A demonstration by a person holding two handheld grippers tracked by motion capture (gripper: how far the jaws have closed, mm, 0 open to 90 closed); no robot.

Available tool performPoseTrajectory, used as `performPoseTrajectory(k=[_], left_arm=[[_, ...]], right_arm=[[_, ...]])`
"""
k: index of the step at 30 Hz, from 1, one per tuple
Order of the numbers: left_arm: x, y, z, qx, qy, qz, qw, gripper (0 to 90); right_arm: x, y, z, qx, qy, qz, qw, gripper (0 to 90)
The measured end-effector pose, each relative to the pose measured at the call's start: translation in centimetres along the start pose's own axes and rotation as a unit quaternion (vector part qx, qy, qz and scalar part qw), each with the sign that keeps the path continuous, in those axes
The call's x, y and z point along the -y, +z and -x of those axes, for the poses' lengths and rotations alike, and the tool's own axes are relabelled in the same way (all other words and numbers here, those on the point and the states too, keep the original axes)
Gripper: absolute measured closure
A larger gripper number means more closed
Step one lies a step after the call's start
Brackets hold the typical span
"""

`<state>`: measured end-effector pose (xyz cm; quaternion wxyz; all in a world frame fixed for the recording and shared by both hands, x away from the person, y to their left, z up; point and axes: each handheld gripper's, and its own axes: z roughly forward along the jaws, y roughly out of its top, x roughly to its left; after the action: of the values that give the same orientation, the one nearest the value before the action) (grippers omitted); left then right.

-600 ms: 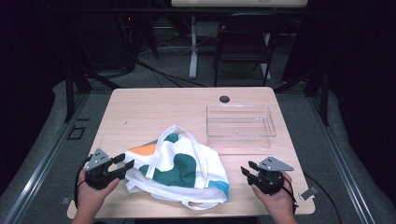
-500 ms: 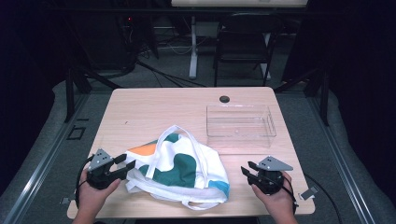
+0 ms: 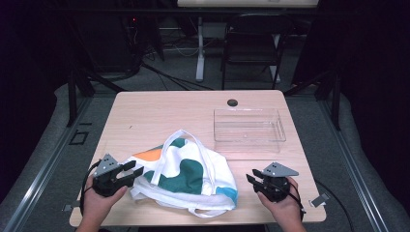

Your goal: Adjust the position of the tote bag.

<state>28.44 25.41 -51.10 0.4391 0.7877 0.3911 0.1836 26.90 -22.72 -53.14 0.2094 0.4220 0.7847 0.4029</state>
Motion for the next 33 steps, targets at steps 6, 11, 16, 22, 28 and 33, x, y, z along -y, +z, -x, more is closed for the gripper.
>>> performPoseTrajectory(k=[6, 11, 16, 22, 28, 33], left_arm=[[-0.4, 1.2, 0.6, 0.023, 0.007, -0.028, 0.9993, 57.1], [-0.6, 2.3, 1.2, 0.034, 0.011, -0.05, 0.9981, 57.0], [-0.7, 3.9, 1.9, 0.03, 0.023, -0.084, 0.9958, 54.7], [-0.8, 4.9, 2.0, 0.044, 0.015, -0.094, 0.9945, 54.7], [-0.9, 5.7, 2.1, 0.057, 0.009, -0.1, 0.9933, 55.7], [-1.0, 5.8, 2.1, 0.066, 0.011, -0.105, 0.9922, 58.7]], right_arm=[[0.4, -0.5, 0.1, -0.001, 0.013, -0.002, 0.9999, 67.5], [0.8, -0.8, 0.2, 0.005, 0.02, 0.002, 0.9998, 66.6], [1.1, -0.9, 0.5, 0.0, 0.03, 0.001, 0.9995, 65.9], [1.4, -1.3, 0.3, 0.005, 0.027, -0.001, 0.9996, 65.6], [1.8, -1.6, 0.4, 0.01, 0.031, -0.004, 0.9995, 65.5], [1.9, -1.9, 0.5, 0.014, 0.031, -0.003, 0.9994, 65.2]])
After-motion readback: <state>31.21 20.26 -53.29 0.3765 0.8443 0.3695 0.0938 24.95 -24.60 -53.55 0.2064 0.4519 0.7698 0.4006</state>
